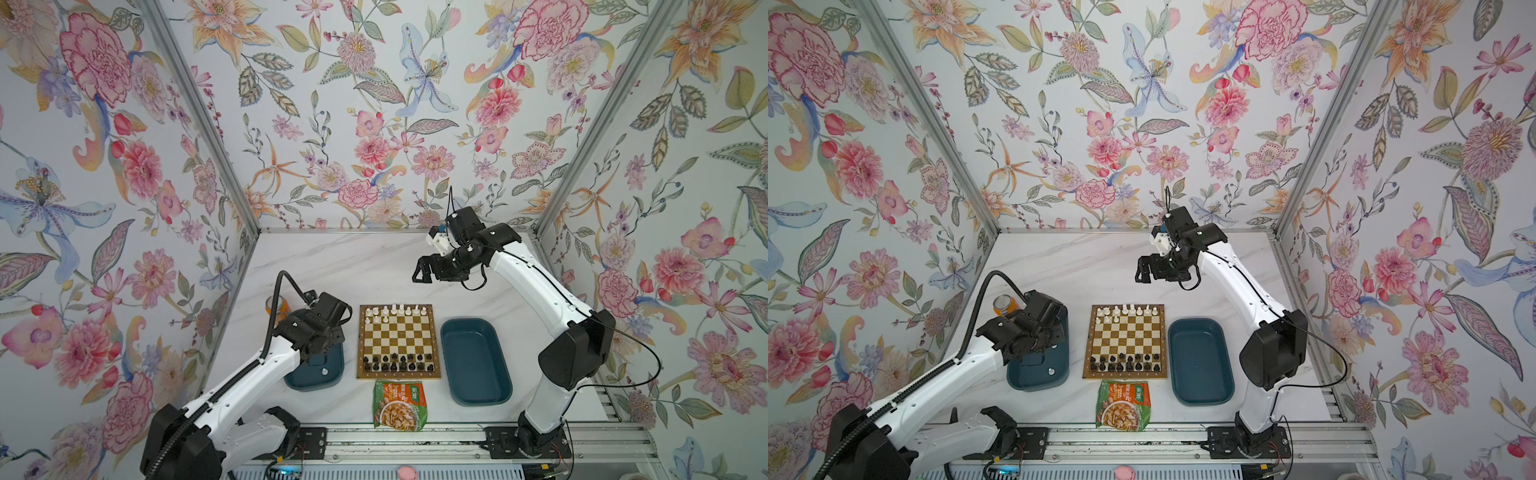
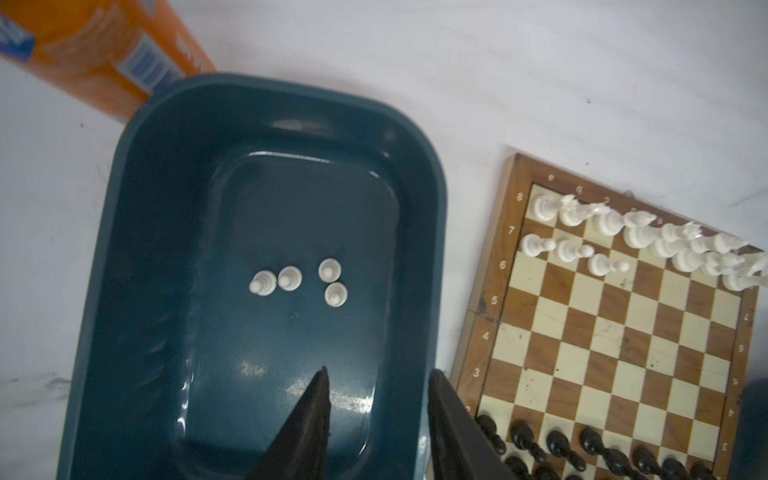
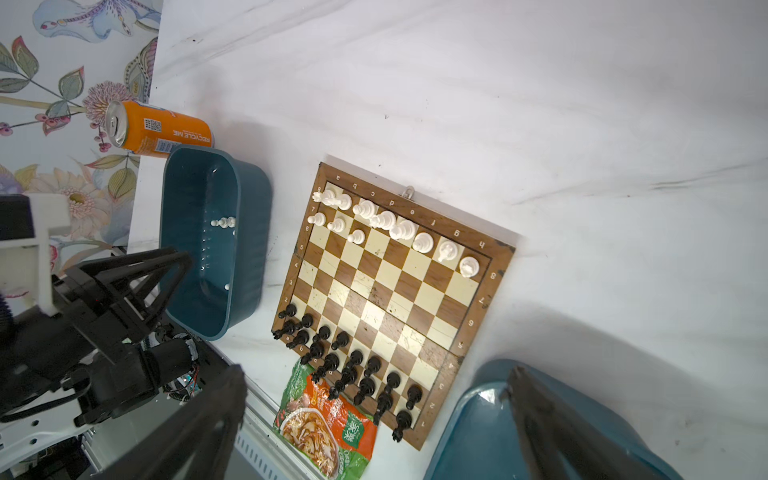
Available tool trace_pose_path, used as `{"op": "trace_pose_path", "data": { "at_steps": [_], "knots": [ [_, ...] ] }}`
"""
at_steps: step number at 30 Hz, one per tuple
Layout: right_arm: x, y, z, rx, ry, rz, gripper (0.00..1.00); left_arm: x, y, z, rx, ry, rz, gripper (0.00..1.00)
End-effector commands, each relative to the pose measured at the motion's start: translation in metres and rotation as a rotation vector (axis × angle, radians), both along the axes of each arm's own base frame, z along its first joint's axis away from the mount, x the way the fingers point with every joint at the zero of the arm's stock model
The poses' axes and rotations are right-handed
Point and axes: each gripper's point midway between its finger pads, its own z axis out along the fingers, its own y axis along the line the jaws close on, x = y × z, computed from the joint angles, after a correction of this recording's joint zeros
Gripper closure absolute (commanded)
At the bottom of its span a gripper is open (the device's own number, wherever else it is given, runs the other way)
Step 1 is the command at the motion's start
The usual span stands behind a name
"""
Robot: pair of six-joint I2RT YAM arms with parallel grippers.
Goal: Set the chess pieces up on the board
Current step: 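Move the left gripper back over the teal tray of white pawns, then lower the left gripper onto another white pawn and close it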
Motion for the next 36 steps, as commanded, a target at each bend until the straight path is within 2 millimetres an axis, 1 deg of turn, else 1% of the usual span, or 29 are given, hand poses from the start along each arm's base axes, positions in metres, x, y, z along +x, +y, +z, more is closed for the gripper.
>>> {"op": "trace_pose_path", "data": {
  "at_steps": [1,4,6,13,17,21,25,30,36],
  "knots": [
    [-0.007,0.017,0.001,0.002,0.024,0.043,0.01,-0.018,0.014,-0.020,-0.024,0.024,0.087,0.59],
    [-0.008,0.026,-0.001,-0.004,0.030,0.063,0.01,-0.023,0.015,-0.033,-0.050,0.021,0.103,0.59],
    [-0.007,0.029,-0.002,-0.008,0.035,0.068,0.01,-0.022,0.013,-0.041,-0.059,0.028,0.097,0.61],
    [-0.006,0.026,-0.002,-0.024,0.029,0.057,0.01,-0.005,0.006,-0.055,-0.050,0.062,0.064,0.62],
    [-0.006,0.021,-0.005,-0.042,0.031,0.044,0.01,0.005,0.010,-0.060,-0.032,0.080,0.056,0.64],
    [-0.005,0.015,-0.005,-0.051,0.026,0.029,0.01,0.015,0.016,-0.060,-0.012,0.087,0.052,0.67],
    [-0.002,0.009,-0.005,-0.054,0.028,0.011,0.01,0.022,0.017,-0.062,0.003,0.098,0.040,0.68],
    [0.000,0.002,-0.007,-0.059,0.033,-0.005,0.01,0.027,0.015,-0.067,0.015,0.119,0.023,0.69],
    [0.000,0.001,-0.009,-0.064,0.034,-0.009,0.01,0.029,0.016,-0.071,0.026,0.131,0.019,0.70]
  ]
}}
